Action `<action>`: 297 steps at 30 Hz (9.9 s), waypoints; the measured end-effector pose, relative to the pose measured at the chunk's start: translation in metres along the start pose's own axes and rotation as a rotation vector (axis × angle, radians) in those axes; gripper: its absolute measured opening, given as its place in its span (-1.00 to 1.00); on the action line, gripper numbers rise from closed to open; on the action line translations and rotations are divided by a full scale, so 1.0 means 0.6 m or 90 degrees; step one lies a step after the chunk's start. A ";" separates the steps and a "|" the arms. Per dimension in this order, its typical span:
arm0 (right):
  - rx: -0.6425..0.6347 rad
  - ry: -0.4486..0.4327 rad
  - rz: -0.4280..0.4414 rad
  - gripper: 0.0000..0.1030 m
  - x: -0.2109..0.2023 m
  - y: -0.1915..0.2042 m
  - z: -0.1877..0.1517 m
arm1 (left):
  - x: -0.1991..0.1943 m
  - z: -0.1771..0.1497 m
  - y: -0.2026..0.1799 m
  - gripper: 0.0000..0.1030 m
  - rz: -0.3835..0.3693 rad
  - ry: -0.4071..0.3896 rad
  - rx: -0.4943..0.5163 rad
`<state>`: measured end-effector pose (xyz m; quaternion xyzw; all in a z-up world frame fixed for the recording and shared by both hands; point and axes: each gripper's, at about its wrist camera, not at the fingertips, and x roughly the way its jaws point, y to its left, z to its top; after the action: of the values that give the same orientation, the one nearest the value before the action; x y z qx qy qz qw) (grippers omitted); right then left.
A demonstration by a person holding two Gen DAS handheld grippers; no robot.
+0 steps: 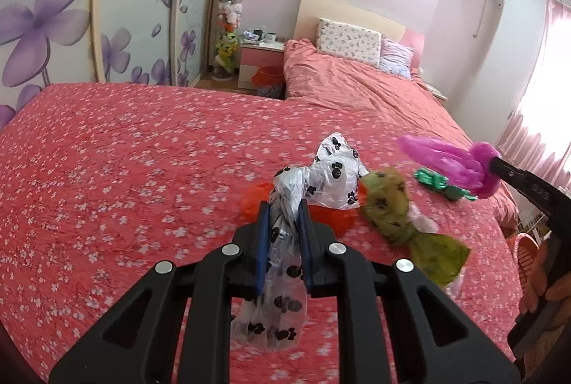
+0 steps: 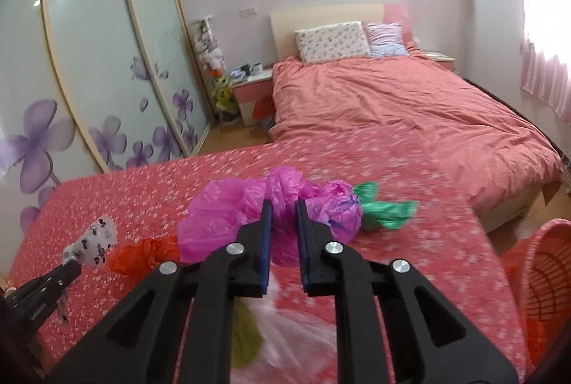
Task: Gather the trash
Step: 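Carry both bags over the orange basket and lower them into it, then open both grippers to release the bags into the basket, then grasp the orange bag with the left gripper while the right gripper grasps the green bag, then carry both bags over the orange basket and lower them into it, then open both grippers to drop the bags into the basket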
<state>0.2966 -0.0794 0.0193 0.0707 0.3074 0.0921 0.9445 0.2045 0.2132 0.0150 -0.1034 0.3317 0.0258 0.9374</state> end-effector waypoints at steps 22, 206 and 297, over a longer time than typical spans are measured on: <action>0.067 -0.078 -0.094 -0.73 -0.216 -0.198 -0.058 | -0.037 -0.015 -0.234 -0.69 -0.119 -0.012 0.102; 0.090 -0.011 -0.060 -0.56 -0.112 -0.218 -0.008 | -0.006 0.036 -0.147 -0.19 -0.016 -0.027 0.042; 0.238 -0.109 -0.245 0.07 -0.317 -0.577 -0.181 | 0.021 -0.165 -0.569 0.23 -0.234 0.053 0.257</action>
<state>0.1264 -0.4492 -0.0258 0.1917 0.2460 -0.1531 0.9377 0.1931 -0.1418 -0.0075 0.0261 0.3444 -0.2154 0.9134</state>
